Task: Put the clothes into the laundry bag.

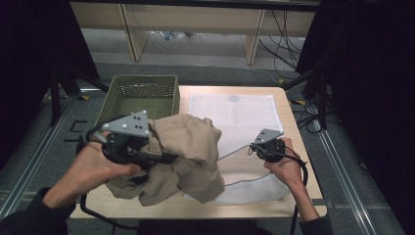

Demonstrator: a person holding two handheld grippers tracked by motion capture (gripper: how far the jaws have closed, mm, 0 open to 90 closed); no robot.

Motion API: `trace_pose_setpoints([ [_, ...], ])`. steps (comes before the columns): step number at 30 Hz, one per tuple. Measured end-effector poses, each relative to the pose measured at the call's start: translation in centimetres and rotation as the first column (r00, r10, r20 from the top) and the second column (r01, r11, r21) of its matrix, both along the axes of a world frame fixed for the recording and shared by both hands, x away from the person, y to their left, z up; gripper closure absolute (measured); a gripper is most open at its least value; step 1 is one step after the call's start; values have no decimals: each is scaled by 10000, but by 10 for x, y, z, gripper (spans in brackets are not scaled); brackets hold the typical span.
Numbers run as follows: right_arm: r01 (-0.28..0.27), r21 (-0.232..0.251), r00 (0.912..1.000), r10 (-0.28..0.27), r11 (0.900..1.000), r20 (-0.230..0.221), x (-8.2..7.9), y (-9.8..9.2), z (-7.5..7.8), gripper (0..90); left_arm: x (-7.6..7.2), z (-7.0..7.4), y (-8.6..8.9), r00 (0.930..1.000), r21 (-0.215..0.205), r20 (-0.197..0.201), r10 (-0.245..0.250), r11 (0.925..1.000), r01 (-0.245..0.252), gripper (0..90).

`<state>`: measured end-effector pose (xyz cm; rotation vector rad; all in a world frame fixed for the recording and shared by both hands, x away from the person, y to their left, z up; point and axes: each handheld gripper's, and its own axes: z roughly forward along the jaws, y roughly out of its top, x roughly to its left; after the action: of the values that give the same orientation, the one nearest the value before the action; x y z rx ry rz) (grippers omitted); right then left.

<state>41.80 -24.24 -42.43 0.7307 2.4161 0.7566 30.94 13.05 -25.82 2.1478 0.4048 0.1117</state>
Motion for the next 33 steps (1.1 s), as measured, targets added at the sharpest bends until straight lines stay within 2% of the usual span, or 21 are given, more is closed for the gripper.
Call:
trace_pose_setpoints([
  [2, -12, 54, 10000, 12, 10000, 17, 0, 0, 0, 899, -4, -4, -12, 9996, -28, -109, -265, 9996, 264, 749],
  [3, -113, 29, 9999, 112, 9999, 84, 1, -1, 0, 899, -3, -6, -17, 9981, 116, -175, -599, 9981, 601, 749],
  [5, -112, 78, 9999, 111, 9999, 24, 1, -2, 2, 899, -4, -16, -30, 9957, 63, -473, -802, 9967, 806, 748],
  [6, 117, 282, 9999, -117, 9995, 1, 0, -1, 2, 899, -2, -23, -38, 9923, 149, -714, -1010, 9946, 1023, 747],
  [7, -29, 279, 10000, 28, 9996, 47, 1, -2, 3, 900, 0, -27, -43, 9908, 147, -796, -1097, 9937, 1112, 747],
  [11, 1, 464, 9999, -6, 9989, 108, 0, -4, 6, 900, 8, -55, -69, 9787, 201, -1447, -1453, 9885, 1497, 745],
  [14, -14, 520, 9998, 4, 9986, 193, -1, -5, 10, 900, 17, -77, -88, 9661, 305, -1965, -1674, 9838, 1767, 742],
  [15, 56, 625, 9998, -66, 9980, 161, -2, -5, 11, 899, 21, -85, -94, 9587, 331, -2217, -1784, 9812, 1903, 740],
  [17, -23, 610, 9996, 6, 9981, 282, -2, -6, 14, 900, 26, -99, -105, 9494, 466, -2627, -1722, 9805, 1908, 738],
  [18, 1, 705, 9995, -22, 9975, 309, -2, -6, 14, 900, 28, -107, -111, 9418, 420, -2842, -1795, 9790, 1993, 736],
  [19, -114, 698, 9989, 81, 9975, 470, -2, -7, 16, 900, 30, -115, -117, 9392, 483, -2962, -1737, 9793, 1964, 733],
  [20, 50, 797, 9994, -77, 9968, 345, -3, -7, 17, 900, 33, -121, -122, 9334, 514, -3111, -1788, 9775, 2044, 731],
  [22, -136, 794, 9985, 94, 9967, 537, -3, -8, 19, 900, 38, -133, -131, 9234, 601, -3412, -1757, 9763, 2079, 728],
  [23, -115, 814, 9983, 68, 9966, 578, -4, -8, 21, 900, 42, -137, -135, 9239, 614, -3451, -1652, 9783, 1979, 727],
  [24, -119, 866, 9986, 74, 9962, 518, -5, -8, 22, 900, 45, -141, -139, 9278, 660, -3407, -1523, 9805, 1852, 726],
  [25, -184, 884, 9979, 129, 9959, 628, -6, -8, 25, 900, 48, -145, -142, 9274, 592, -3485, -1357, 9843, 1662, 723],
  [26, -184, 884, 9979, 129, 9959, 628, -6, -8, 25, 900, 52, -147, -144, 9357, 643, -3260, -1345, 9844, 1639, 723],
  [27, -310, 882, 9972, 248, 9956, 706, -7, -8, 28, 900, 56, -149, -147, 9476, 804, -3000, -1095, 9870, 1395, 718],
  [29, -237, 903, 9976, 177, 9956, 670, -8, -8, 30, 900, 61, -149, -149, 9643, 1109, -2548, -727, 9884, 1038, 716],
  [32, -190, 985, 9973, 119, 9950, 720, -11, -7, 35, 900, 64, -141, -148, 9812, 1200, -1903, -306, 9913, 542, 712],
  [33, -326, 970, 9963, 246, 9948, 829, -10, -8, 36, 900, 66, -138, -148, 9841, 1028, -1706, -496, 9924, 678, 712],
])
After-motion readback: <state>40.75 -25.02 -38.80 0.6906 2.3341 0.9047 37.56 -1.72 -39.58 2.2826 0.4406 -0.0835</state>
